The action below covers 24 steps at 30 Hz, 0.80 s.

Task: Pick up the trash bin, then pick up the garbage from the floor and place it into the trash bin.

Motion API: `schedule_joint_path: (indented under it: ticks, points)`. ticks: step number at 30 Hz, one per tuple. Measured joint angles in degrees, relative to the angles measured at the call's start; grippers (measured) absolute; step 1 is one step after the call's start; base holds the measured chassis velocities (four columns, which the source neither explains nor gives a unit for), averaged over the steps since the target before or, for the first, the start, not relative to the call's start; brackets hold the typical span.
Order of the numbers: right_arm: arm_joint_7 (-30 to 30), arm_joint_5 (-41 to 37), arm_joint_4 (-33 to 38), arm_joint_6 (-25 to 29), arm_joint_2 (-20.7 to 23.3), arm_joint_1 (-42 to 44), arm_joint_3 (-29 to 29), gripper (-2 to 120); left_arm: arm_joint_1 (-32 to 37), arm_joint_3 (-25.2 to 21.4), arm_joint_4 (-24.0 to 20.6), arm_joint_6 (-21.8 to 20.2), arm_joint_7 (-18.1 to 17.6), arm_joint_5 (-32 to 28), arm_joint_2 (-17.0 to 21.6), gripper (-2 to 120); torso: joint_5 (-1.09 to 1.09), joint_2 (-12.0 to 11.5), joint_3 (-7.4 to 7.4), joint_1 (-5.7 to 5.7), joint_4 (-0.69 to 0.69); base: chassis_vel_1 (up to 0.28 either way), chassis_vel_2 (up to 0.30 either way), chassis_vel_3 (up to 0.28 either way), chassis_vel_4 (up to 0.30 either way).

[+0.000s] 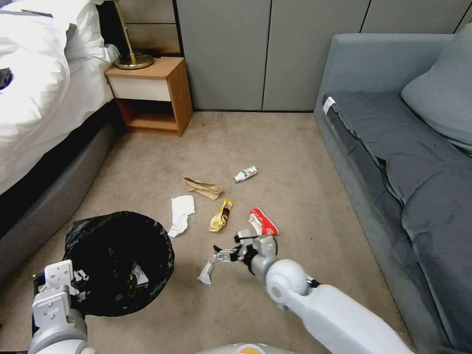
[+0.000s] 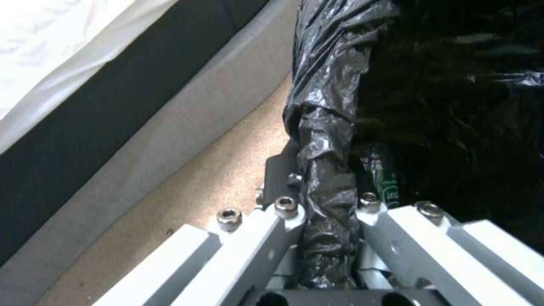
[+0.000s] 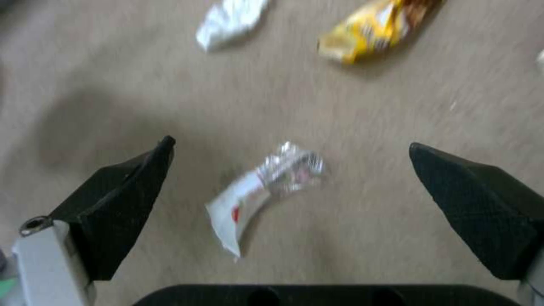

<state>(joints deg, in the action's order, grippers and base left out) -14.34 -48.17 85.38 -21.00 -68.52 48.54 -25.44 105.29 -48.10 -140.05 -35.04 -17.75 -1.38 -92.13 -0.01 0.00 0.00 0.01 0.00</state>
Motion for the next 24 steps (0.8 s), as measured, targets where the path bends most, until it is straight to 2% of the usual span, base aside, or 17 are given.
schedule_joint_path:
  ticks: [13, 24]
  points:
    - [2.6, 1.5, -7.9, -0.5, -4.8, -1.5, -2.5, 100, -0.8, 0.8, 1.0, 0.1, 0.0, 0.7, 0.0, 0, 0.01, 0.0, 0.0, 0.0, 0.0, 0.0, 0.0, 0.0, 0.0]
    - [4.3, 5.1, -16.4, 2.4, -8.3, -2.0, -2.4, 100, -0.8, 0.7, 1.4, 0.2, 0.0, 0.8, 0.0, 0, 0.0, 0.0, 0.0, 0.0, 0.0, 0.0, 0.0, 0.0, 0.0]
